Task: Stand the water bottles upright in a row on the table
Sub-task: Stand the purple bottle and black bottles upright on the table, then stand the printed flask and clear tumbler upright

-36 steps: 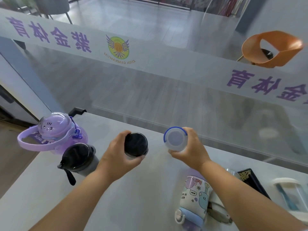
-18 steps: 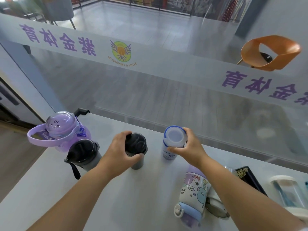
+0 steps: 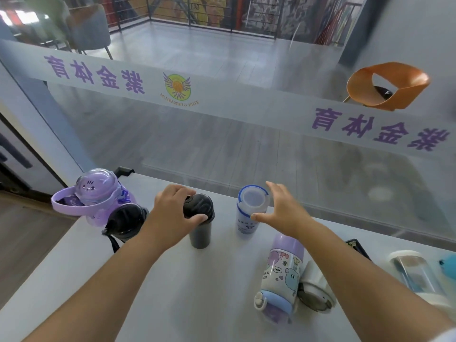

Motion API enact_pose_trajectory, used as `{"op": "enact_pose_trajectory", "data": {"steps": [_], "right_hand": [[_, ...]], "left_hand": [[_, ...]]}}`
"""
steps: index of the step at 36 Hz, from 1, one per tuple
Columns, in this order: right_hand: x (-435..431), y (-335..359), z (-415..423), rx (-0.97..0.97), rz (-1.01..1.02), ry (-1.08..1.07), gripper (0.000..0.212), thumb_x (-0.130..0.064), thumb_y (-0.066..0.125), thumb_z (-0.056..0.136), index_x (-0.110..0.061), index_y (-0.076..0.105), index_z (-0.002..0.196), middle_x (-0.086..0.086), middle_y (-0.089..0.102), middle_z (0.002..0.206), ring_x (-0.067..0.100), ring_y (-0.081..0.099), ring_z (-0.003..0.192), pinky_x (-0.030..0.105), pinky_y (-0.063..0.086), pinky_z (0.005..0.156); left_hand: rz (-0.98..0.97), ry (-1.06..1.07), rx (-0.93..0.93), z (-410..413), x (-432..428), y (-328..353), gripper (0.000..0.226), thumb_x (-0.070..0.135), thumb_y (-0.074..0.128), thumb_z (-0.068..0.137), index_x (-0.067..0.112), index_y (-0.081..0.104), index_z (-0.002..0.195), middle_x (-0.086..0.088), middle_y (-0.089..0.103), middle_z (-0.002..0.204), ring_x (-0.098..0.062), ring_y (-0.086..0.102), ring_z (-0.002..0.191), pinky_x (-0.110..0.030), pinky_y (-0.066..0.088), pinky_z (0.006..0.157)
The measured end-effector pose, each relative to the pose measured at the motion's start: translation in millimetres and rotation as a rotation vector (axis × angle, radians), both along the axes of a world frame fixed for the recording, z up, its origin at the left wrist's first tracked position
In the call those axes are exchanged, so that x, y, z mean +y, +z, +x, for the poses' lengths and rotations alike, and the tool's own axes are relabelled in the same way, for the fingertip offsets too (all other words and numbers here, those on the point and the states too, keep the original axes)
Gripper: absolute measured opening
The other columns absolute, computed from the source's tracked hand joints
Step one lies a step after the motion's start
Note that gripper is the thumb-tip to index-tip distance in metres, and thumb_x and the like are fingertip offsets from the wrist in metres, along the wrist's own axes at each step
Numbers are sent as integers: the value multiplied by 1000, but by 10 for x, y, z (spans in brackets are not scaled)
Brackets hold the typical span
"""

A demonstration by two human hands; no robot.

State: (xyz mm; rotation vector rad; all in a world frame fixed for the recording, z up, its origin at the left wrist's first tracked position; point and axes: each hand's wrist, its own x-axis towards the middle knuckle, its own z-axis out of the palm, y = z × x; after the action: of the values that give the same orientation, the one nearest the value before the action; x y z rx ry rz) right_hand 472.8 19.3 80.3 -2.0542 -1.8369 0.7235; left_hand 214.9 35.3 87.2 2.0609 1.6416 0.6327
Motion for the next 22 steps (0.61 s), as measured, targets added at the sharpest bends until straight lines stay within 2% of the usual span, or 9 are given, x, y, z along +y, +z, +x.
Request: {"op": "enact_pose_trajectory", "data": {"steps": [3, 6, 10, 16, 18, 20, 22], "right_hand": [[-145, 130, 40, -98, 80, 25, 82, -42, 72, 81, -14, 32, 146, 4, 37, 149, 22, 41, 133, 35, 37, 104], [-343, 211, 79, -135, 95, 0, 63, -41, 69, 84, -18, 45, 138, 2, 48, 140, 20, 48, 126, 35, 40, 100], [-667, 196, 113, -167, 52, -42, 53, -41, 66, 86, -19, 52, 132, -1, 57, 131, 18, 55, 116, 35, 45, 96], [-1203, 79, 149, -195, -55, -95, 45, -39, 65, 87, -14, 58, 124, 2, 64, 120, 19, 59, 107, 32, 47, 92], [-1376, 36, 168, -206, -86, -135, 43, -38, 66, 87, -16, 58, 122, 1, 64, 119, 18, 59, 106, 27, 45, 84], [-1540, -5, 195, -214, -115, -174, 39, -37, 66, 87, -17, 60, 120, 0, 64, 118, 17, 59, 105, 22, 36, 75], [-1680, -42, 227, -229, -144, -198, 36, -36, 65, 87, -17, 60, 118, 0, 63, 118, 18, 57, 106, 22, 32, 72]], "left_hand": [[75, -42, 19, -3, -75, 84, 40, 31, 75, 76, 18, 61, 111, -1, 54, 117, -27, 43, 113, -27, 32, 91], [101, -117, 9, -14, -189, 96, 34, 35, 73, 76, 17, 66, 105, 2, 60, 106, -23, 51, 104, -29, 41, 87], [33, -221, 16, 4, -363, 29, 22, 33, 73, 77, 20, 67, 95, 8, 64, 93, -14, 60, 89, -32, 50, 81], [-108, -367, 107, 104, -522, -231, 22, 36, 68, 81, 21, 65, 95, 9, 62, 88, -11, 58, 82, -27, 49, 78], [-136, -418, 128, 163, -578, -321, 24, 37, 66, 82, 20, 64, 98, 11, 58, 87, -11, 57, 82, -25, 47, 76], [-171, -464, 167, 231, -646, -398, 24, 40, 64, 83, 22, 63, 100, 13, 56, 87, -9, 55, 82, -24, 46, 76], [-209, -508, 193, 312, -708, -478, 27, 42, 63, 83, 24, 61, 102, 13, 55, 89, -9, 55, 82, -26, 49, 77]]}}
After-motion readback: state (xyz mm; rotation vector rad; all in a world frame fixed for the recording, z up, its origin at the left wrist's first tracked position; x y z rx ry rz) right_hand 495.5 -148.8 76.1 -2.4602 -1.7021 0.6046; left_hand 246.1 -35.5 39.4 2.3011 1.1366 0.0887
